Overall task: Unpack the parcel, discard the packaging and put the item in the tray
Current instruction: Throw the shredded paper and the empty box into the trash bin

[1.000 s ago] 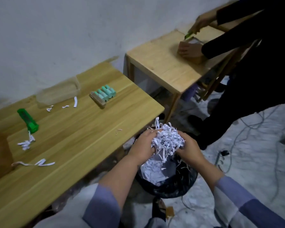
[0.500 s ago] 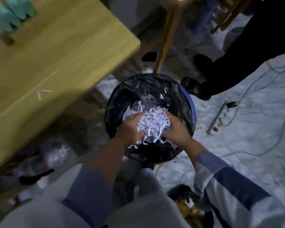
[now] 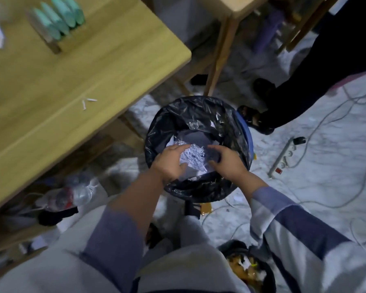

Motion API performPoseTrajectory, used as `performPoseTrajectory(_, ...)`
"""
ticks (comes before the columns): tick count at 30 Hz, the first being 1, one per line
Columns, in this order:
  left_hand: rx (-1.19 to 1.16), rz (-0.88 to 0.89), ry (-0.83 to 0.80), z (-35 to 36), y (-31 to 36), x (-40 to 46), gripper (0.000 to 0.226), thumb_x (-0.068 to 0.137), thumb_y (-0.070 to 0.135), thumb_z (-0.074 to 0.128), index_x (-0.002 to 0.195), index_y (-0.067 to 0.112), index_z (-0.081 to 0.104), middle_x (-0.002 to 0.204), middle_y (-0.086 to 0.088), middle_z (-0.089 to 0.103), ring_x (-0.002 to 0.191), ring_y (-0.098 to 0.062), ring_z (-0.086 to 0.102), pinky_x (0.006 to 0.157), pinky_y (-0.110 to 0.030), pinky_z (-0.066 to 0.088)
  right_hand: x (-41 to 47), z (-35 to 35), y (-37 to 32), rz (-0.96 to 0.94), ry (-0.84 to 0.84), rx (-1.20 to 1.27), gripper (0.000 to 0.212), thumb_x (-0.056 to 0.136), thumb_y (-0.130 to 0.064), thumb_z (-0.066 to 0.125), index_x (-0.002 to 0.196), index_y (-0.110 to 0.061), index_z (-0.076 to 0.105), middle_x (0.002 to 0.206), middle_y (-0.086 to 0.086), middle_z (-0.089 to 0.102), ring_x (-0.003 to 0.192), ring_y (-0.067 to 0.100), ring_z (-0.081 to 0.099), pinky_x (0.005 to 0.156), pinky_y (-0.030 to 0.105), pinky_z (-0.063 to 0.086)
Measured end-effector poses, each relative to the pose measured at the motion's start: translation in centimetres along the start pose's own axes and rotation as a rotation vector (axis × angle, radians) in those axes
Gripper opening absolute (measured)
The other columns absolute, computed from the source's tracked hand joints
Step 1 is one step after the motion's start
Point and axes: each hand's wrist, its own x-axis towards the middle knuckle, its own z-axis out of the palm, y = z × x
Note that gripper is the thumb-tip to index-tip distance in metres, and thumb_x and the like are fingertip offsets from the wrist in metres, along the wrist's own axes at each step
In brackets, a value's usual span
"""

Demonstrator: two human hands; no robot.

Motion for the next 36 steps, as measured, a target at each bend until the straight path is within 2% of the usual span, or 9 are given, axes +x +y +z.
performPoseTrajectory(4,0.052,0.038,0.082,-3.5,1.4,-4.3,0.051,0.093,0.026,0.057,0.141,0.027,0.041,0.148,-0.006,0.041,0.141,-0.023,0.030,0.113,-0.036,0.029,-3.9,-2.0,-4.1,-0.050,0.074,-0.049,0.049,0.086,-0.012,0.062,0.133,-0.017,0.052,0.128,0.009,0.060,0.109,0.026,0.060,0.081,0.023,0.041)
performPoseTrajectory(8,0.078,0.063,0.176,-7.4,1.9,-9.7,0.044,0.092,0.028,0.058,0.136,0.027,0.049,0.140,-0.004,0.049,0.133,-0.023,0.041,0.108,-0.042,0.037,-7.6,-3.0,-9.5,-0.144,0.136,-0.055,0.046,0.085,-0.013,0.062,0.130,-0.017,0.054,0.133,0.008,0.058,0.120,0.024,0.056,0.099,0.033,0.045)
performPoseTrajectory(11,0.088,0.069,0.276,-9.8,1.2,-14.2,0.041,0.093,0.027,0.057,0.133,0.025,0.052,0.138,-0.001,0.052,0.129,-0.021,0.045,0.105,-0.037,0.040,-10.2,-2.7,-14.1,-0.240,0.172,-0.087,0.042,0.087,-0.015,0.061,0.129,-0.018,0.055,0.132,0.006,0.058,0.121,0.023,0.055,0.101,0.036,0.045)
performPoseTrajectory(18,-0.006,-0.034,0.453,-14.8,-4.7,-22.9,0.037,0.089,0.024,0.060,0.126,0.023,0.059,0.131,-0.006,0.057,0.120,-0.027,0.054,0.099,-0.040,0.045,-13.0,0.9,-24.5,-0.423,0.113,-0.200,0.041,0.090,-0.018,0.060,0.130,-0.015,0.054,0.134,0.008,0.057,0.123,0.023,0.053,0.100,0.033,0.042)
performPoseTrajectory(24,-0.029,-0.164,0.627,-17.1,-11.2,-27.4,0.043,0.087,0.024,0.062,0.130,0.021,0.055,0.138,-0.004,0.050,0.131,-0.023,0.042,0.109,-0.033,0.033,-11.7,4.5,-30.5,-0.495,0.063,-0.292,0.037,0.092,-0.028,0.055,0.129,-0.025,0.053,0.137,0.005,0.051,0.118,0.027,0.054,0.097,0.042,0.047)
performPoseTrajectory(26,-0.010,-0.230,0.680,-17.4,-13.1,-27.9,0.050,0.087,0.029,0.062,0.135,0.023,0.049,0.143,-0.003,0.044,0.134,-0.023,0.037,0.111,-0.034,0.031,-10.4,5.6,-31.2,-0.491,0.067,-0.351,0.041,0.091,-0.033,0.055,0.131,-0.026,0.051,0.141,0.008,0.047,0.130,0.028,0.042,0.107,0.042,0.038)
performPoseTrajectory(29,0.014,-0.337,0.736,-17.4,-15.5,-27.7,0.060,0.087,0.039,0.061,0.141,0.025,0.040,0.152,-0.005,0.031,0.141,-0.025,0.027,0.115,-0.036,0.025,-8.0,6.6,-31.5,-0.426,0.092,-0.453,0.052,0.092,-0.044,0.048,0.141,-0.031,0.037,0.154,0.012,0.028,0.144,0.032,0.018,0.117,0.046,0.020)
performPoseTrajectory(33,0.055,-0.438,0.782,-17.5,-18.3,-25.7,0.071,0.088,0.050,0.054,0.148,0.023,0.027,0.160,-0.008,0.012,0.147,-0.029,0.010,0.119,-0.038,0.013,-4.2,7.1,-31.5,-0.352,0.102,-0.544,0.061,0.095,-0.054,0.033,0.149,-0.034,0.014,0.161,0.011,0.002,0.146,0.039,-0.003,0.117,0.055,0.005)
performPoseTrajectory(36,0.096,-0.492,0.804,-18.0,-19.7,-23.8,0.081,0.087,0.060,0.047,0.151,0.021,0.018,0.161,-0.009,0.005,0.147,-0.032,0.006,0.120,-0.041,0.011,-1.5,7.8,-31.8,-0.345,0.108,-0.622,0.066,0.093,-0.061,0.020,0.149,-0.036,-0.001,0.160,0.012,-0.010,0.144,0.043,-0.012,0.116,0.060,-0.001)
